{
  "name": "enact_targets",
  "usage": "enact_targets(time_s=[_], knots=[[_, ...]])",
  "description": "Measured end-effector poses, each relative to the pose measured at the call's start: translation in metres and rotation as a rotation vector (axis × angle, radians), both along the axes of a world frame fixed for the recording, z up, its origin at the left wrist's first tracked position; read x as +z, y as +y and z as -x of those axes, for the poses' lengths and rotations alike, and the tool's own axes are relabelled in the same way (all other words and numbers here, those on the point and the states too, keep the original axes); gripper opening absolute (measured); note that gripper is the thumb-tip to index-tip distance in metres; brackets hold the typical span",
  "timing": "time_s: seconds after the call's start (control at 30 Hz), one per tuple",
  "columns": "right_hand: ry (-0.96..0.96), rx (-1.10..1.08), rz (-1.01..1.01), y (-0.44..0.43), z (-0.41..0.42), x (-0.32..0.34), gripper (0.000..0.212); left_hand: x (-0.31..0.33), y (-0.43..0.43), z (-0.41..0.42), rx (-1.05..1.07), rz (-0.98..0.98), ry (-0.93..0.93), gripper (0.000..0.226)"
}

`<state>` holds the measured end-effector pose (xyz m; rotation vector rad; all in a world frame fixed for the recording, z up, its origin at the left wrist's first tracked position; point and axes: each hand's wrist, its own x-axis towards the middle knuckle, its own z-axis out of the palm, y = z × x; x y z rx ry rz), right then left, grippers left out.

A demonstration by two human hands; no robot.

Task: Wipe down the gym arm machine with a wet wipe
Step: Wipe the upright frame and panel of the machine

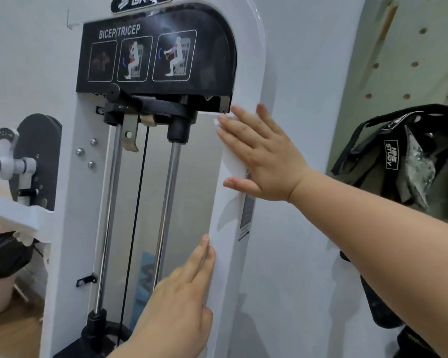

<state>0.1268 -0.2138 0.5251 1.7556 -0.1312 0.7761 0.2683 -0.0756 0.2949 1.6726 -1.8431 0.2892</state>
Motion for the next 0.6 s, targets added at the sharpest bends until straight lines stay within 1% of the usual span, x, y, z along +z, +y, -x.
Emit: enact_targets(time_s=[0.07, 0.17, 0.2, 0.33, 0.4, 0.47, 0.57, 0.6], knots=[[-0.024, -0.024, 0.006, 0.0, -0.001, -0.019, 0.089, 0.002, 0.001, 0.003, 0.033, -0.038, -0.001, 0.091], [-0.027, -0.073, 0.001, 0.005, 0.0, -0.051, 0.089, -0.007, 0.002, 0.002, 0.014, -0.022, 0.013, 0.091], [0.008, -0.094, 0.007, 0.006, 0.003, -0.06, 0.09, -0.01, 0.0, 0.001, 0.0, -0.017, 0.025, 0.092], [0.278, -0.227, 0.032, 0.015, 0.017, -0.076, 0.094, -0.025, -0.008, -0.006, -0.091, -0.008, 0.064, 0.099], [0.314, -0.298, 0.012, 0.022, 0.019, -0.066, 0.094, -0.034, -0.014, -0.013, -0.136, -0.016, 0.065, 0.103], [0.226, -0.356, -0.008, 0.029, 0.013, -0.046, 0.093, -0.043, -0.016, -0.02, -0.165, -0.036, 0.035, 0.106], [-0.038, -0.431, -0.087, 0.042, 0.001, -0.012, 0.095, -0.051, -0.02, -0.024, -0.236, -0.041, 0.035, 0.105], [-0.092, -0.462, -0.114, 0.046, -0.002, -0.007, 0.096, -0.053, -0.021, -0.025, -0.267, -0.038, 0.056, 0.104]])
